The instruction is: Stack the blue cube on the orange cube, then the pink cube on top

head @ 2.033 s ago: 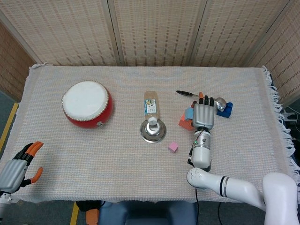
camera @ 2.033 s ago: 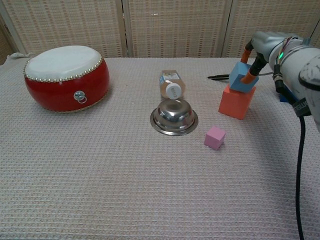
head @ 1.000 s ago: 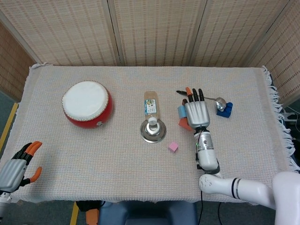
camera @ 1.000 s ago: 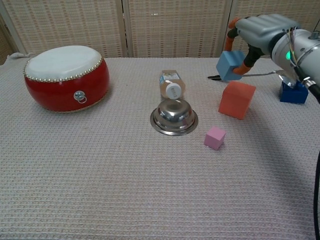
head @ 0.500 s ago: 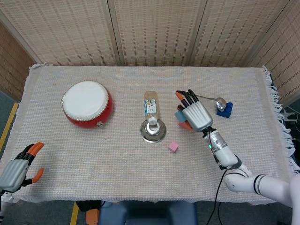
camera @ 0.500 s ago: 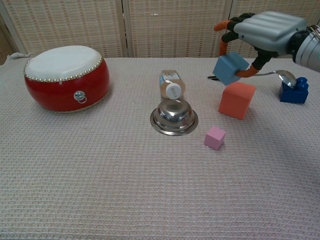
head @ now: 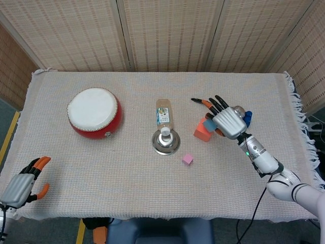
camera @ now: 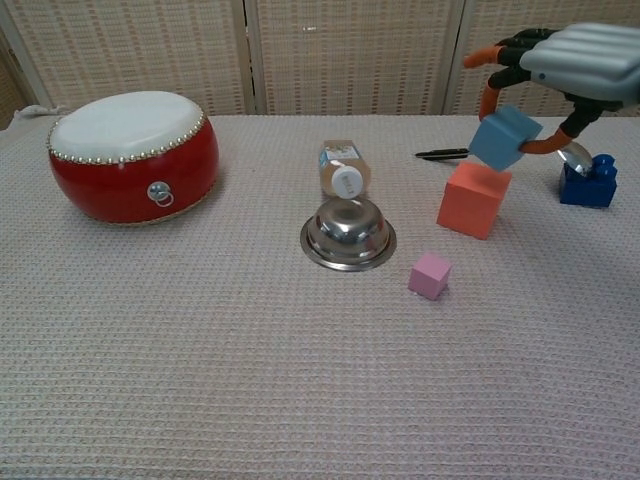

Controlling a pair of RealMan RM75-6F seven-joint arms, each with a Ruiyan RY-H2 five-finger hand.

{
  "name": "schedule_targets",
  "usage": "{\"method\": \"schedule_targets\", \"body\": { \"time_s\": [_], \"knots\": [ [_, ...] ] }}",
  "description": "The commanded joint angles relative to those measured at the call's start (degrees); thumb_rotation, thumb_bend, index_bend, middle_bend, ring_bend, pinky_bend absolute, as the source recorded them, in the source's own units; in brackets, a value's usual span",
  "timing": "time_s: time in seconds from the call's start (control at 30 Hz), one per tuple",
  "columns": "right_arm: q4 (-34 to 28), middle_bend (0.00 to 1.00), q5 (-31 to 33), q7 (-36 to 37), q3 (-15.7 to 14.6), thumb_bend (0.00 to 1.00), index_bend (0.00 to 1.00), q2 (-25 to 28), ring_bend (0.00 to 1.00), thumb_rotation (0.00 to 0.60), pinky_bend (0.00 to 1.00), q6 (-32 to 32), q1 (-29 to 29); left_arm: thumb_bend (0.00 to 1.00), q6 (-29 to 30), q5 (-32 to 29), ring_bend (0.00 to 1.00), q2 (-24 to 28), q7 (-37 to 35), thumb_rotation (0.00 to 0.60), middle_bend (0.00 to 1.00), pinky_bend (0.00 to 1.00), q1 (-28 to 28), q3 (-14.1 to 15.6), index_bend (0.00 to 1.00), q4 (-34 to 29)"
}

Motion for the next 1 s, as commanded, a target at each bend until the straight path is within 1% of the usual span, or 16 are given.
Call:
{"method": "schedule_targets", "body": {
  "time_s": [0.03,0.2,0.37,0.5,0.7,1.0],
  "knots": [
    [5.16,0.04,-2.45,3.47,-0.95,0.20,0.51,-2.40,0.00,0.600,0.00,0.19,0.20,0.46,-0.48,-0.47,0.00,-0.22,0.41,0.600,0.03,0.18,-0.14,-0.03,0.00,0.02],
    [11.07,0.04,-5.99,6.14,-2.33,0.20,0.51,-4.43,0.00,0.600,0.00,2.39,0.56,0.46,-1.20,-1.73,0.00,-0.58,1.14,0.600,0.03,0.18,-0.30,-0.42,0.00,0.50],
    [14.88,0.04,-7.68,8.87,-2.69,0.20,0.50,-6.03,0.00,0.600,0.00,5.16,0.35,0.46,-1.47,-1.97,0.00,-1.05,1.54,0.600,0.03,0.18,-0.44,-0.54,0.00,0.95],
    [17.65,0.04,-9.81,10.14,-3.85,0.20,0.50,-6.88,0.00,0.600,0.01,6.84,0.52,0.46,-1.77,-2.20,0.00,-1.28,1.91,0.600,0.03,0.18,-0.54,-0.56,0.00,1.10],
    [21.13,0.04,-11.75,9.69,-5.32,0.20,0.50,-7.81,0.00,0.600,0.02,7.58,0.54,0.46,-1.91,-2.53,0.00,-1.31,2.21,0.600,0.03,0.18,-0.51,-0.60,0.00,0.98],
    [24.01,0.04,-11.92,10.32,-5.11,0.20,0.50,-9.70,0.00,0.600,0.02,8.15,1.01,0.46,-2.15,-2.83,0.00,-1.35,2.31,0.600,0.03,0.18,-0.57,-0.67,0.00,1.04]
  ]
}}
